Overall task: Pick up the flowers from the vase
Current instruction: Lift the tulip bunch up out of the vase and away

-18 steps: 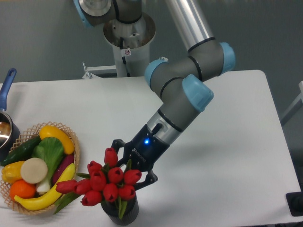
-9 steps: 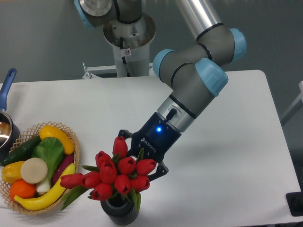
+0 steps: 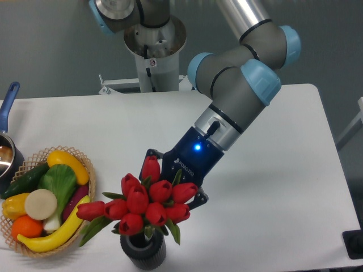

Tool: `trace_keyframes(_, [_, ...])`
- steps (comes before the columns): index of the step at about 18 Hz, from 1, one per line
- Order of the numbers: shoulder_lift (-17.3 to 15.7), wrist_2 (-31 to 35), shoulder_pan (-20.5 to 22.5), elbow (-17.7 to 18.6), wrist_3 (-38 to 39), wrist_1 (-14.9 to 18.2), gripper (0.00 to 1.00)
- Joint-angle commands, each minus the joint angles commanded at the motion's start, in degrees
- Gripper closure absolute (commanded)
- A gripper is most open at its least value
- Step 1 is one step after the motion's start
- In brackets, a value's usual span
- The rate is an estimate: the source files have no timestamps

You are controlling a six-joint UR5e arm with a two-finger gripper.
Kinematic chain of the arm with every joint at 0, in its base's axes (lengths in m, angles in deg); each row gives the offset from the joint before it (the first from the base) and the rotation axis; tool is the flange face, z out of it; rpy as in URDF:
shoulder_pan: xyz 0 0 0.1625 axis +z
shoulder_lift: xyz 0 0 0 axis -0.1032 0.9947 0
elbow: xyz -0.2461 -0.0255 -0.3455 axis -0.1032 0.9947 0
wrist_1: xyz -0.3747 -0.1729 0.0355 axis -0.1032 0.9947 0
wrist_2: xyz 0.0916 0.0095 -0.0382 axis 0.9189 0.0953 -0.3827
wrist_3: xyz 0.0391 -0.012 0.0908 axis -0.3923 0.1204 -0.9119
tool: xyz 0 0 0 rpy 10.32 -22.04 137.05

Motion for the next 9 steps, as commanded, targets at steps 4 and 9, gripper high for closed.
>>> trace_keyframes(4, [-0.26, -0.18, 0.18, -1.05, 1.84, 0.00, 0.59])
trace_keyframes(9, [-0.27, -0.26, 0.35, -2.72, 5.97, 0.00, 0.61])
